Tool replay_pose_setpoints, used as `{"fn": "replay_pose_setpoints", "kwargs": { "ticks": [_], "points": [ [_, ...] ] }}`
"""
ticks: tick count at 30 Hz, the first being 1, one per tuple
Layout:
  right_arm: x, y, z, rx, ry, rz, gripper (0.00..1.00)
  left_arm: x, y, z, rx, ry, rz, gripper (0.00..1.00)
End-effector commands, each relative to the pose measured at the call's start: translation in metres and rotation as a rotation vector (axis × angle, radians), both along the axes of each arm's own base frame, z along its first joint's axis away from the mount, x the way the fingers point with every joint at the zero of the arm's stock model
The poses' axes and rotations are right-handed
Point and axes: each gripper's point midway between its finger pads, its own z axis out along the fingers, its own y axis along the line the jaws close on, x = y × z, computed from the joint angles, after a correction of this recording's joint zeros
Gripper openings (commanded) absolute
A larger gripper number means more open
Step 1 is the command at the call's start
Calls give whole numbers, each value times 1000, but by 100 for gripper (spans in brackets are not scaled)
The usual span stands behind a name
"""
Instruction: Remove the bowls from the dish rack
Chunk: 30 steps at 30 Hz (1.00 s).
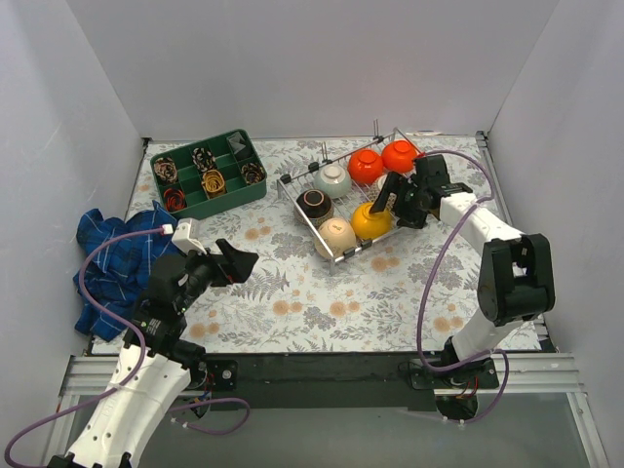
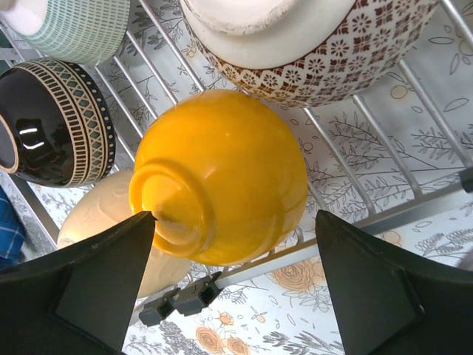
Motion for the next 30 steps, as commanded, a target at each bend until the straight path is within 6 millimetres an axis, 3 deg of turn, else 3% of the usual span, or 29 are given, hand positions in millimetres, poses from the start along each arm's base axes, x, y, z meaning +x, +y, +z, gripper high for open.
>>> {"fn": "replay_pose_setpoints", "kwargs": {
  "ticks": [1, 4, 13, 21, 30],
  "points": [
    [-5, -16, 16, -70, -30, -12, 99, 0, -1, 3, 2, -26, -10, 98],
    [1, -14, 29, -86, -78, -3, 99, 0, -2, 1, 3, -24, -15, 98],
    [1, 20, 33, -190, -171, 159, 96, 0, -2, 1, 3, -26, -19, 98],
    [9, 20, 46, -403, -291, 213, 93, 1, -3, 0, 8, -18, -19, 98],
    [22, 27, 38, -468, -300, 257, 76, 1, -3, -4, 13, -5, -20, 98]
  ]
}}
